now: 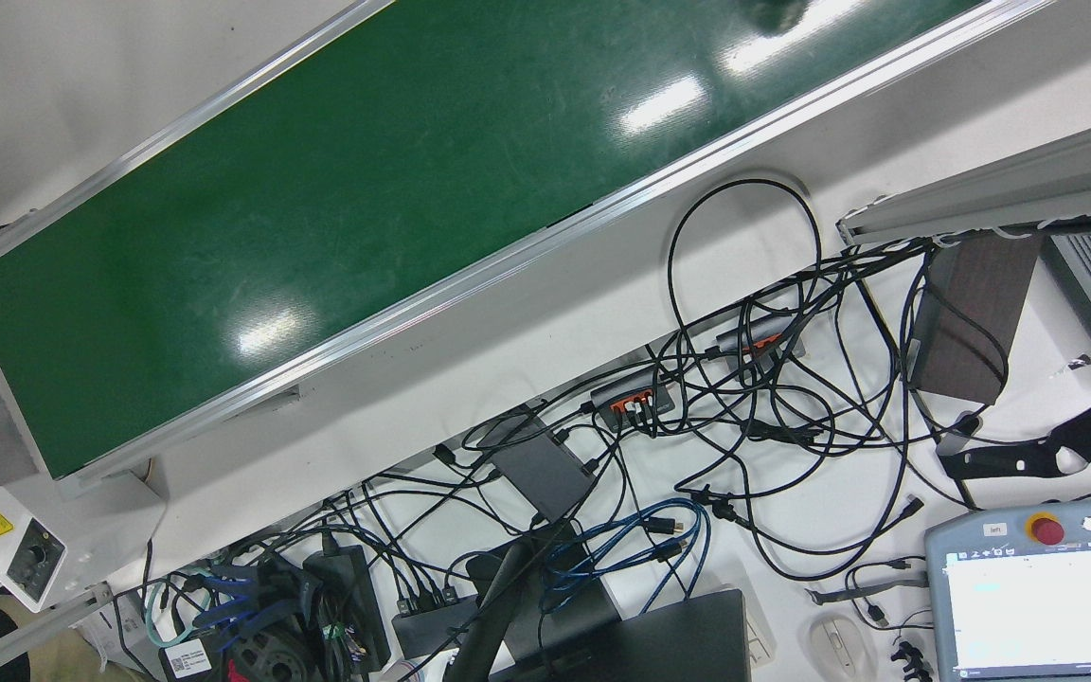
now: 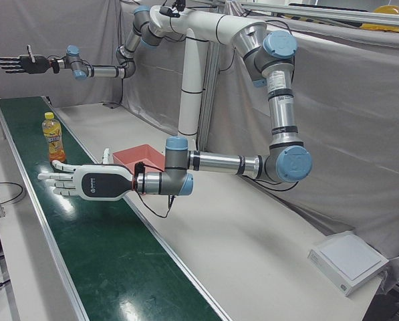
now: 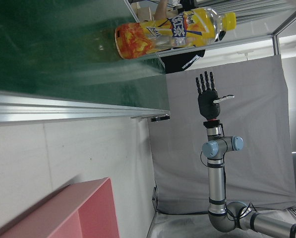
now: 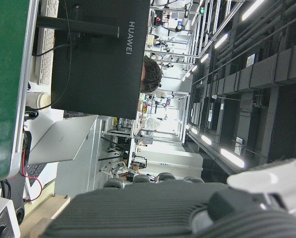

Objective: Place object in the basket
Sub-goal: 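Swing the open left hand along the belt toward the orange-labelled bottle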

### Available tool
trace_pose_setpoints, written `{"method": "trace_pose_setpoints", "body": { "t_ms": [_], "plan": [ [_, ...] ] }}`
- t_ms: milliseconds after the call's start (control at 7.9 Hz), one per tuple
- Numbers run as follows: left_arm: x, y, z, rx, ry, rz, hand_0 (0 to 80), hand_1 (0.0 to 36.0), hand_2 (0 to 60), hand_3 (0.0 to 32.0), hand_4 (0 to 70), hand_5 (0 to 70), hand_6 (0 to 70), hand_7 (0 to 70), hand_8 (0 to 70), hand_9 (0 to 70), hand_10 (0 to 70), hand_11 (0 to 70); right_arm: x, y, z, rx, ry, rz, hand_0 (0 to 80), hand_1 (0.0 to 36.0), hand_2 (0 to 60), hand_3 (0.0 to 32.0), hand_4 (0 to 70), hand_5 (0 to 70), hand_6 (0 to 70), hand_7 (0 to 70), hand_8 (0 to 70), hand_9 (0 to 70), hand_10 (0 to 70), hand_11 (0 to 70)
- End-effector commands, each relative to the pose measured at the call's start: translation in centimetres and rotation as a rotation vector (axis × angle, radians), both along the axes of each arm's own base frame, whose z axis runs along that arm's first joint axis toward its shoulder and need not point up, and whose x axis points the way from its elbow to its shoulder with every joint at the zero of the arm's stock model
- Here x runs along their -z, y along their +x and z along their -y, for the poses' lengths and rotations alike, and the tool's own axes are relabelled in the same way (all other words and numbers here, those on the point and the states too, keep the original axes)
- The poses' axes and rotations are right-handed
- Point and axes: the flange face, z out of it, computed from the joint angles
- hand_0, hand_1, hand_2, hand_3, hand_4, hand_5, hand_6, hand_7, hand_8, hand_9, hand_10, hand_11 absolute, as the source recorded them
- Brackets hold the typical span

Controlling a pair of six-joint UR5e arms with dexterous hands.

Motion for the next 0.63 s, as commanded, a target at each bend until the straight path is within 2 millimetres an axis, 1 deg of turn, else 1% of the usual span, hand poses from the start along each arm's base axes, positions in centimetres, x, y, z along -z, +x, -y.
{"method": "trace_pose_setpoints", "body": {
  "t_ms": [0, 127, 253, 380, 506],
  "plan": [
    [2.1, 0.3, 0.7, 0.021, 0.019, 0.010, 55.2, 10.4, 0.0, 6.4, 12.9, 23.4, 1.2, 1.3, 8.9, 9.0, 8.6, 14.0, -0.1, 0.0, 0.0, 0.000, -0.001, 0.000, 0.0, 0.0, 0.0, 0.0, 0.0, 0.0, 0.0, 0.0, 0.0, 0.0, 0.0, 0.0],
    [3.4, 0.6, 1.1, 0.034, 0.027, 0.008, 54.9, 10.6, 0.0, 6.0, 12.8, 23.6, 1.3, 1.2, 8.9, 9.0, 8.6, 14.0, -0.1, 0.0, 0.0, 0.000, -0.001, 0.000, 0.0, 0.0, 0.0, 0.0, 0.0, 0.0, 0.0, 0.0, 0.0, 0.0, 0.0, 0.0],
    [4.4, 1.8, 1.2, 0.026, 0.031, 0.001, 54.6, 11.0, 0.0, 6.2, 12.6, 23.4, 1.3, 1.2, 8.7, 8.8, 8.7, 14.1, -0.1, 0.0, 0.0, 0.000, -0.001, 0.000, 0.0, 0.0, 0.0, 0.0, 0.0, 0.0, 0.0, 0.0, 0.0, 0.0, 0.0, 0.0],
    [5.0, 4.2, 0.7, 0.000, 0.035, -0.009, 54.8, 11.0, 0.0, 6.6, 12.2, 23.2, 0.9, 1.1, 8.3, 8.1, 8.6, 14.1, -0.1, 0.0, 0.0, 0.000, -0.001, 0.000, 0.0, 0.0, 0.0, 0.0, 0.0, 0.0, 0.0, 0.0, 0.0, 0.0, 0.0, 0.0],
    [5.0, 6.5, -0.1, 0.006, 0.020, -0.030, 54.0, 10.6, 0.0, 7.2, 11.9, 23.1, 0.7, 0.9, 8.5, 8.4, 8.6, 14.0, -0.1, 0.0, 0.0, 0.000, -0.001, 0.000, 0.0, 0.0, 0.0, 0.0, 0.0, 0.0, 0.0, 0.0, 0.0, 0.0, 0.0, 0.0]
  ]
}}
